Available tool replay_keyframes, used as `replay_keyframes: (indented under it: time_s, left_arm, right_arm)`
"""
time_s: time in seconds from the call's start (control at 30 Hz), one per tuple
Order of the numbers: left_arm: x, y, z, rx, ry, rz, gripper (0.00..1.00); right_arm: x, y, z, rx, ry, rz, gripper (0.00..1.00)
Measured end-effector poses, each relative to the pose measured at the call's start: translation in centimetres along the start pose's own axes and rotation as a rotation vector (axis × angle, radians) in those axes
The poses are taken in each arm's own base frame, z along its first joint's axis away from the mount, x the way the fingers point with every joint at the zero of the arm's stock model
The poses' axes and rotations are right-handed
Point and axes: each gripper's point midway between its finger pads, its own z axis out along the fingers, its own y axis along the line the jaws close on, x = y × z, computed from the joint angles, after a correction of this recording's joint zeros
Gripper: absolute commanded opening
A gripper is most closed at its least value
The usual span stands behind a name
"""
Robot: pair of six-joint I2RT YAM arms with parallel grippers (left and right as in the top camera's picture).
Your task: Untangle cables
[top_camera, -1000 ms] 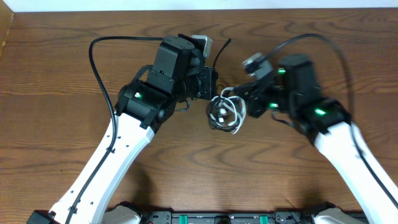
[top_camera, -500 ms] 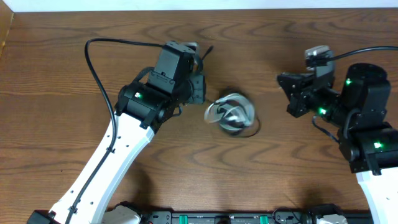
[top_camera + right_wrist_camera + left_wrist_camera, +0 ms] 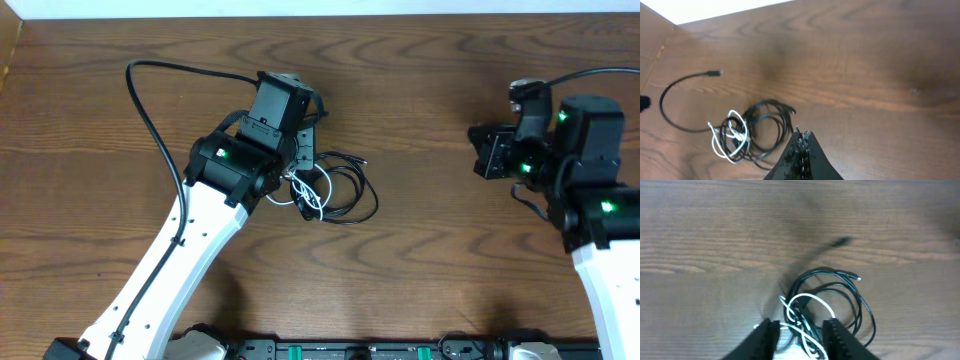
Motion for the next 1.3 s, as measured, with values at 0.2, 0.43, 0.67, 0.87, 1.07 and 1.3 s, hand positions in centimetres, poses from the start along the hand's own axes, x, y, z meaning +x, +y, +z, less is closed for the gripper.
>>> replay_keyframes:
  time_s: [0.2, 0.43, 0.67, 0.87, 1.07, 1.3]
  left_arm:
    - [0.2, -0.6, 0.1, 0.035, 0.013, -0.001, 0.79]
    - [4.2, 0.5, 2.8, -0.038, 0.215, -0.006, 0.85]
    - [7.9, 2.0, 5.1, -0.109, 0.366, -0.056, 0.84]
    - [8.8, 2.0, 5.3, -0.107, 0.39, -0.073, 0.47]
    - [8.4, 1.7, 5.6, -0.099, 0.369, -0.123, 0.35]
    - [9.6, 2.6, 7.5, -0.153, 0.341, -0.212, 0.34]
  right_arm:
    - [1.0, -0.8, 1.9, 0.003, 0.065, 0.026, 0.11]
    - [1.7, -1.0, 2.1, 0.002, 0.099, 0.01, 0.31]
    - [1.8, -1.0, 2.1, 0.001, 0.104, -0.008, 0.39]
    - [1.8, -1.0, 2.1, 0.001, 0.104, -0.014, 0.42]
    - [1.9, -1.0, 2.0, 0.001, 0.108, -0.013, 0.42]
    - [2.2, -1.0, 2.0, 0.003, 0.117, -0.009, 0.43]
